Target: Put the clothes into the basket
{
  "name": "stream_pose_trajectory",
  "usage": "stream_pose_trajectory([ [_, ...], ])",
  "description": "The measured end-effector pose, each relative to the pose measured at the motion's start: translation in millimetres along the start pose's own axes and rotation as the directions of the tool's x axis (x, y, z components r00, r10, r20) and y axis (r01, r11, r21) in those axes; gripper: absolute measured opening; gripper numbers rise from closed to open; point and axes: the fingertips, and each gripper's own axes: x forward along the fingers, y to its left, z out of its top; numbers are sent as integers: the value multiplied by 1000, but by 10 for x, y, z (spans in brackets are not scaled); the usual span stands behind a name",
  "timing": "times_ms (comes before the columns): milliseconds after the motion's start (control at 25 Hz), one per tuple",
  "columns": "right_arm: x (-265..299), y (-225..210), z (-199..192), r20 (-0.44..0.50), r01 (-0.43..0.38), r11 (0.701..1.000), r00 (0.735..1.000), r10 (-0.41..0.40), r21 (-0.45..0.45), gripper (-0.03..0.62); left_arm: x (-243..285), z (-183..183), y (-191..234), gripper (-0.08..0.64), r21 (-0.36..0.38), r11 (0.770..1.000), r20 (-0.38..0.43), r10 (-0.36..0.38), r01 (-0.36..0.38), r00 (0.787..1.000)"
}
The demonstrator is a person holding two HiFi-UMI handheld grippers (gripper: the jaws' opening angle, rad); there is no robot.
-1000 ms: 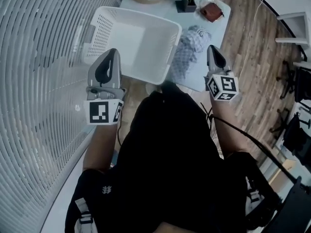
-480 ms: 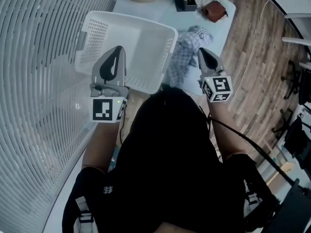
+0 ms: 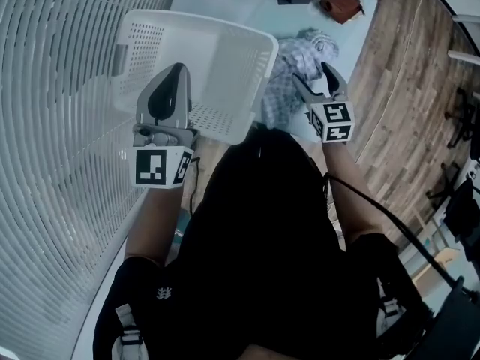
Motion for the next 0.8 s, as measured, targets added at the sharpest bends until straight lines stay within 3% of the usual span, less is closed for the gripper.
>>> stream_pose_trajectory([
  [200,139,-21,-181,-86,-3,999,996,0,-35,400,36,74,19,6,7,1000,8,12,-12,1000],
  [600,475,-113,-490,-173,44,981,982,-77,-187,402,-52,-79,31,6,24,999,-36,24,-23,999],
  [800,497,-242,-482,-196,42,992,978,-65,-122,335,-86,-10,106,6,40,999,-25,37,-36,999],
])
